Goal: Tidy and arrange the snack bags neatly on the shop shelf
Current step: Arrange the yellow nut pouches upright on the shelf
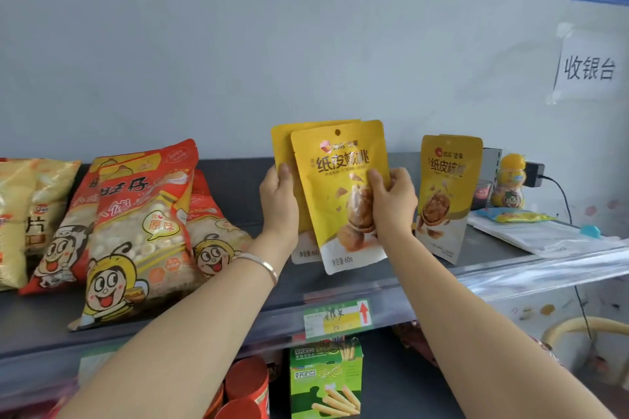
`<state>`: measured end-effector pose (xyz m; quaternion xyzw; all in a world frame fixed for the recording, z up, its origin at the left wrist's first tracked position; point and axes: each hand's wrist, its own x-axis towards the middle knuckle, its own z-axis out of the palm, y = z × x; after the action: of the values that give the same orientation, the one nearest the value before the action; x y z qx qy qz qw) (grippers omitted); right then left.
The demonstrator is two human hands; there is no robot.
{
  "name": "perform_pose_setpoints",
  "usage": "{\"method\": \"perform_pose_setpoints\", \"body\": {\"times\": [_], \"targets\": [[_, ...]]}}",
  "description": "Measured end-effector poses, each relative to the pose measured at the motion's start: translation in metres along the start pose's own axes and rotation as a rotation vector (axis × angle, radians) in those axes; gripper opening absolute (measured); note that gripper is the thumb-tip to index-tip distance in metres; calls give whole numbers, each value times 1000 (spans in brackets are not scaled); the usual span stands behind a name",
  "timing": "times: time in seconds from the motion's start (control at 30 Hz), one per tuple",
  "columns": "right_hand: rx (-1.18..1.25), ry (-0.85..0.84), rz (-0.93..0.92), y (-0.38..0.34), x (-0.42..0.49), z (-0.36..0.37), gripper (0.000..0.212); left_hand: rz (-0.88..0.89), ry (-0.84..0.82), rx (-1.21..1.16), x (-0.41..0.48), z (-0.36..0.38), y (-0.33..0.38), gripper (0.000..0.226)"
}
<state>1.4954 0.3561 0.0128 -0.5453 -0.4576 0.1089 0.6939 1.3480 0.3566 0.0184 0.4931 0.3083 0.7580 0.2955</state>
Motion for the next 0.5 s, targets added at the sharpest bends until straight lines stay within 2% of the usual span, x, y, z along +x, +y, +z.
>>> {"method": "perform_pose_setpoints", "body": {"times": [0.1,0.2,0.33,0.5], "targets": [[-111,210,38,6,10,-36,23,8,-79,8,-13,34,-6,34],[-190,318,43,16,14,-63,22,-28,-171,10,-25,64,-18,29],[-187,265,3,28,16,-74,30,-155,-351,14,-33,87,-37,27],[-196,203,-80,40,14,-68,46,-324,-362,-56,-35,89,-47,35]]}}
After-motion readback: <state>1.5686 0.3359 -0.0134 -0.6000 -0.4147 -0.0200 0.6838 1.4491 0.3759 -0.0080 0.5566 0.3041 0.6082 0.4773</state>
